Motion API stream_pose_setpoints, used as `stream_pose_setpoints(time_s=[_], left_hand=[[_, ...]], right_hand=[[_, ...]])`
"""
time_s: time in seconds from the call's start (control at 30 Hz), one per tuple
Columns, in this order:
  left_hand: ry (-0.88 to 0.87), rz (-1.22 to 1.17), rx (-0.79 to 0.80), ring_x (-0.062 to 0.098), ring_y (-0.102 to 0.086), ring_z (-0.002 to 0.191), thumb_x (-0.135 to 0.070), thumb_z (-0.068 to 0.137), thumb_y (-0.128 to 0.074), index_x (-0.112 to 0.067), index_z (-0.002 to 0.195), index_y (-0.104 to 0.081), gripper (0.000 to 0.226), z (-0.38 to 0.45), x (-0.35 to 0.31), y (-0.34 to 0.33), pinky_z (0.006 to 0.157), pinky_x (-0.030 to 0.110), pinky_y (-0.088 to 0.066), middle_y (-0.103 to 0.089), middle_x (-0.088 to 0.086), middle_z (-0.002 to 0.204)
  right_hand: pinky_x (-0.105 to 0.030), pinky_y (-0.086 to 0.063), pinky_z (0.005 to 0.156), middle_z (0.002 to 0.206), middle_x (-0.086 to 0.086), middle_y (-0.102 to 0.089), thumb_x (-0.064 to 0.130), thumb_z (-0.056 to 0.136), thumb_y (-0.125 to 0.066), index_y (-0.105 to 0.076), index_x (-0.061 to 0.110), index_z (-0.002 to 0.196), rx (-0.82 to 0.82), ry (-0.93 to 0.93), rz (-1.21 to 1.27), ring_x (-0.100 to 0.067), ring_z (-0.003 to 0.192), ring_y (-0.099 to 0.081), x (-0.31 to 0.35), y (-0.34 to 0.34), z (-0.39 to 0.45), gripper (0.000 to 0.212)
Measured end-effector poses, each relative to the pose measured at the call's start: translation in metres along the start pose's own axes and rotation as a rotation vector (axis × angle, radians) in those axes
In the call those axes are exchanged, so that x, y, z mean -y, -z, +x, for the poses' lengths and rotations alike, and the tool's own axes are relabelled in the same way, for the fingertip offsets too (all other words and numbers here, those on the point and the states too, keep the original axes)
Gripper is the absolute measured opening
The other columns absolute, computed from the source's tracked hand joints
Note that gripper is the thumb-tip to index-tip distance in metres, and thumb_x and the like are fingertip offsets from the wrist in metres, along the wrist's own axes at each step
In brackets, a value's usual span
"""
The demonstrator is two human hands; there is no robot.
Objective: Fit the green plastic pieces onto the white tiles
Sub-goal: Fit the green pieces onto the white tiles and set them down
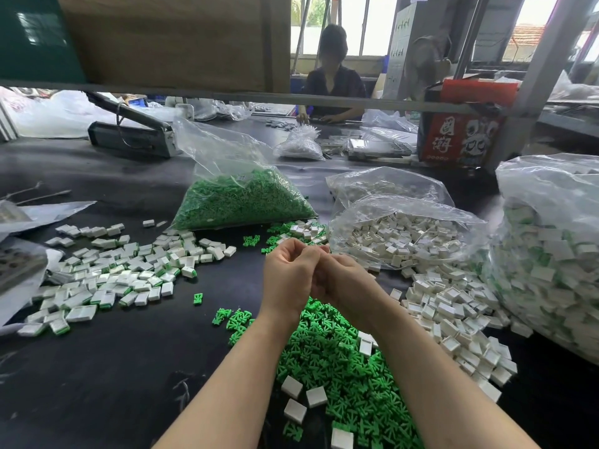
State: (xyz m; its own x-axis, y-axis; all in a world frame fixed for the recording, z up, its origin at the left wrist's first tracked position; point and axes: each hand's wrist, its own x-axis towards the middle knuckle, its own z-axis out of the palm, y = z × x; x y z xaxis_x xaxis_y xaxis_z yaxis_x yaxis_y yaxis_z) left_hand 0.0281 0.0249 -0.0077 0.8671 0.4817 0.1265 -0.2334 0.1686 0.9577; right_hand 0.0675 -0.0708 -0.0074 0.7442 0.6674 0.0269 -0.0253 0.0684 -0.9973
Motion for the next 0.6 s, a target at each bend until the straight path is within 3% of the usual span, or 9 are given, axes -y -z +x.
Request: stream_pose_setpoints(time_s=[0.1, 0.2, 0.33, 0.4, 0.6], left_hand=[[0.001, 0.002, -0.001, 0.014, -0.045, 0.038, -0.02, 0.07, -0.058, 0.016, 0.086, -0.054, 0.039, 0.0006, 0.0019, -0.0001, 0.044, 0.031, -0.043, -0.064, 0.001, 0.056], [0.013, -0.01, -0.003, 0.016, -0.045, 0.041, -0.02, 0.072, -0.059, 0.008, 0.082, -0.056, 0.03, 0.0007, 0.0023, 0.0, 0.045, 0.032, -0.042, -0.069, 0.007, 0.065], [0.019, -0.023, 0.009, 0.016, -0.045, 0.043, -0.019, 0.072, -0.058, 0.0, 0.078, -0.055, 0.02, 0.0005, 0.0022, 0.0005, 0.042, 0.027, -0.04, -0.073, 0.008, 0.075], [0.018, -0.027, 0.014, 0.015, -0.046, 0.043, -0.017, 0.074, -0.057, 0.0, 0.078, -0.055, 0.018, -0.0001, 0.0025, 0.0008, 0.04, 0.026, -0.038, -0.073, 0.006, 0.074], [0.014, -0.035, 0.022, 0.013, -0.047, 0.044, -0.006, 0.09, -0.052, -0.004, 0.077, -0.054, 0.013, 0.0012, -0.001, 0.003, 0.04, 0.023, -0.039, -0.07, 0.008, 0.074]], right_hand=[[-0.027, -0.026, 0.055, 0.057, 0.004, -0.051, 0.037, 0.101, -0.047, -0.06, 0.011, 0.078, -0.007, 0.013, -0.014, -0.009, 0.055, -0.04, -0.0002, 0.0, -0.0002, 0.038], [-0.026, -0.027, 0.053, 0.055, 0.005, -0.051, 0.037, 0.101, -0.047, -0.06, 0.011, 0.076, -0.021, 0.017, -0.017, -0.008, 0.053, -0.04, -0.0004, -0.0009, -0.0006, 0.038], [-0.03, -0.026, 0.057, 0.061, -0.003, -0.05, 0.034, 0.101, -0.05, -0.059, -0.013, 0.091, -0.054, 0.02, -0.032, -0.014, 0.059, -0.039, 0.0004, -0.0039, 0.0004, 0.049], [-0.03, -0.026, 0.057, 0.061, -0.004, -0.05, 0.032, 0.101, -0.051, -0.059, -0.017, 0.097, -0.08, 0.026, -0.038, -0.015, 0.059, -0.039, -0.0009, -0.0046, 0.0006, 0.05], [-0.019, -0.03, 0.047, 0.052, 0.006, -0.047, 0.038, 0.102, -0.045, -0.059, 0.008, 0.078, -0.089, 0.049, 0.012, -0.007, 0.047, -0.039, -0.0006, -0.008, 0.002, 0.041]])
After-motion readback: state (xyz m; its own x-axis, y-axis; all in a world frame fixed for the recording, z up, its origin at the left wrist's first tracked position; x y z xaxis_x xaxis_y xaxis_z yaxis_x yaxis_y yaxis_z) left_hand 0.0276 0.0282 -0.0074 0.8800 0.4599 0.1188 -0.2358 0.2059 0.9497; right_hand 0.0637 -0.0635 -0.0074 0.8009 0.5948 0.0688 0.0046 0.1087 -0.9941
